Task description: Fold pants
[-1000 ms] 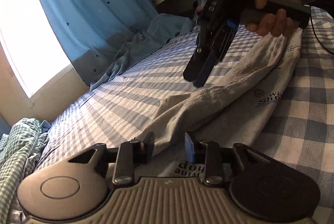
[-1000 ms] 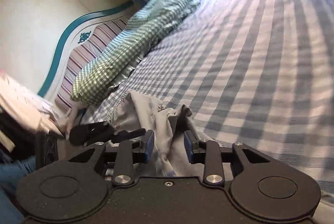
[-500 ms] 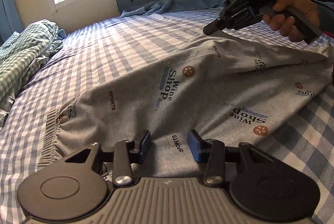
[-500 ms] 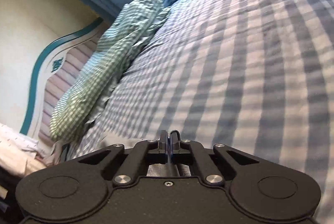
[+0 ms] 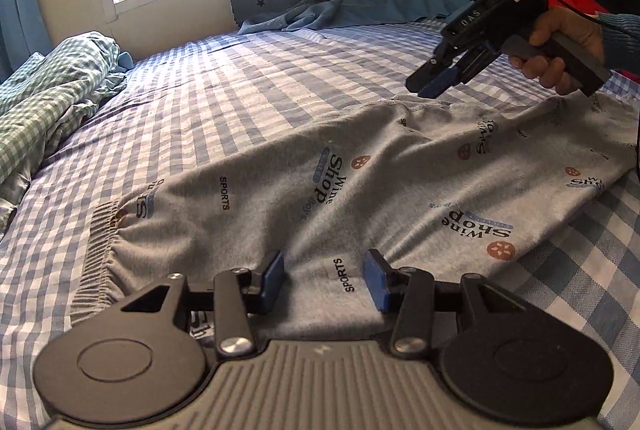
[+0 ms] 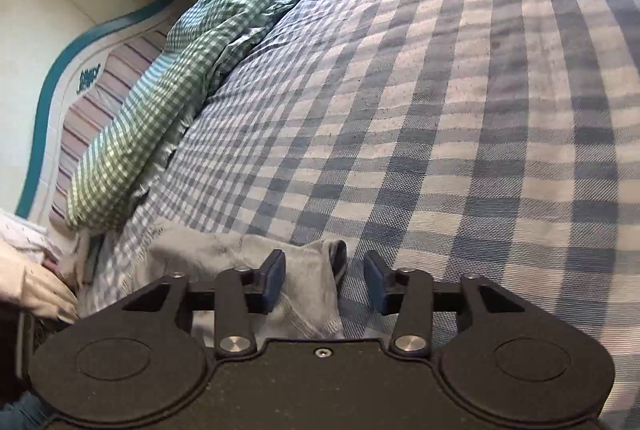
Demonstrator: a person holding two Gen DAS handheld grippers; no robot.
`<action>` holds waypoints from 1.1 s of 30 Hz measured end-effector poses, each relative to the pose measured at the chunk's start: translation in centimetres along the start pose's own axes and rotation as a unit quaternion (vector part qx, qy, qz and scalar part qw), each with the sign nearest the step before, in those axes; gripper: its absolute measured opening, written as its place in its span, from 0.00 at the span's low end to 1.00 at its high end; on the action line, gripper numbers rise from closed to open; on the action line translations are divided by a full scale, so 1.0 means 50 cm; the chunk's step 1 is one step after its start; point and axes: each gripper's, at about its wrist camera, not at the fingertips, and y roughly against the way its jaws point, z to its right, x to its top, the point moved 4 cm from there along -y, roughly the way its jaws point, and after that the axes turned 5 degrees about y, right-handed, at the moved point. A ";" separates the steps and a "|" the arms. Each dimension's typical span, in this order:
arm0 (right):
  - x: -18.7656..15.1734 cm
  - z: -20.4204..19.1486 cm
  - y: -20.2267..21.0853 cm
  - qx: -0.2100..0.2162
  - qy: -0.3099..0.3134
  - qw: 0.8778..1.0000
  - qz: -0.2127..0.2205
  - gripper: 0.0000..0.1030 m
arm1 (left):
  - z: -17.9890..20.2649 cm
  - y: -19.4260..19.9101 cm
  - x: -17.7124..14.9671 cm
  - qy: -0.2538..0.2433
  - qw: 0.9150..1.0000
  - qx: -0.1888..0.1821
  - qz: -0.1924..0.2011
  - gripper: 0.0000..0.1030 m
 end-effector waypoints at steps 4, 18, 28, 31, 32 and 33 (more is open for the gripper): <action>-0.023 -0.020 -0.022 -0.080 0.064 0.995 -0.015 0.01 | 0.006 0.026 -0.006 0.014 1.000 0.024 0.010 0.49; -0.234 -0.221 0.127 -0.216 0.160 0.953 0.138 0.78 | -0.214 0.115 -0.061 0.333 0.943 0.029 0.008 0.69; -0.465 -0.205 0.232 -0.253 -0.047 0.938 0.232 0.82 | -0.233 0.086 -0.055 0.451 0.885 0.114 -0.004 0.06; -0.493 -0.198 0.245 -0.250 -0.085 0.934 0.240 0.81 | -0.198 0.120 0.002 0.395 0.905 0.154 0.028 0.05; -0.498 -0.200 0.248 -0.248 -0.089 0.934 0.240 0.81 | -0.193 0.134 0.017 0.390 0.906 0.159 0.036 0.05; -0.503 -0.203 0.251 -0.249 -0.091 0.934 0.240 0.81 | -0.193 0.150 0.027 0.392 0.905 0.158 0.046 0.05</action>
